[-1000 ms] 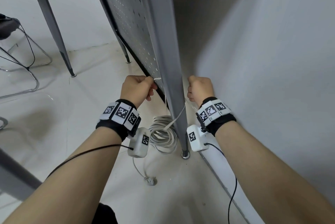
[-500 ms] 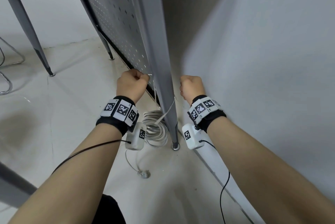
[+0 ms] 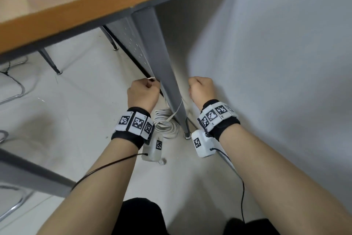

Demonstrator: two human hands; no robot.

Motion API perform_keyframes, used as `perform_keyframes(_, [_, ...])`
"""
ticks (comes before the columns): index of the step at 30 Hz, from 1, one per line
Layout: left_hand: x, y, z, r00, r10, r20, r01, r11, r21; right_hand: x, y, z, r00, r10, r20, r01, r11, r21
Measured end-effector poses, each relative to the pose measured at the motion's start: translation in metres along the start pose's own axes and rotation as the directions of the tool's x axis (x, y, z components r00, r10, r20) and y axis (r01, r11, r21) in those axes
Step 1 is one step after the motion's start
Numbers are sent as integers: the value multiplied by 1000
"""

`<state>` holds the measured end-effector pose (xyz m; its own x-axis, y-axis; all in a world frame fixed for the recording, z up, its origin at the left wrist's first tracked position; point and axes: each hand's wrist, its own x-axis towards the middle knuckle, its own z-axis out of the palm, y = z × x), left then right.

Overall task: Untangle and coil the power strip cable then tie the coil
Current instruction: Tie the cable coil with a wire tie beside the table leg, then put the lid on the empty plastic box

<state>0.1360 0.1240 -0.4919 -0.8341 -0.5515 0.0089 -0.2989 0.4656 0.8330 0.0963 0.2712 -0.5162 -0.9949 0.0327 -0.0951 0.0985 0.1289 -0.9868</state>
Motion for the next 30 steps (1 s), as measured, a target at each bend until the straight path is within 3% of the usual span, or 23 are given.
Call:
perform_keyframes(9, [-55, 68, -44, 980, -77, 182, 58, 992, 111, -60, -73, -34, 987, 118, -113, -127, 989, -80])
perform_keyframes(16, [-75, 132, -79, 983, -57, 177, 61, 998, -18, -87, -146, -51, 991, 126, -53, -128, 991, -46])
perform_keyframes(25, [-95, 220, -152, 980, -55, 191, 64, 997, -39, -112, -257, -62, 992, 128, 13, -128, 991, -30])
perform_keyframes(30, [-81, 266, -219, 976, -165, 145, 185, 974, -135, -121, -332, -38, 987, 116, 111, -113, 993, -35])
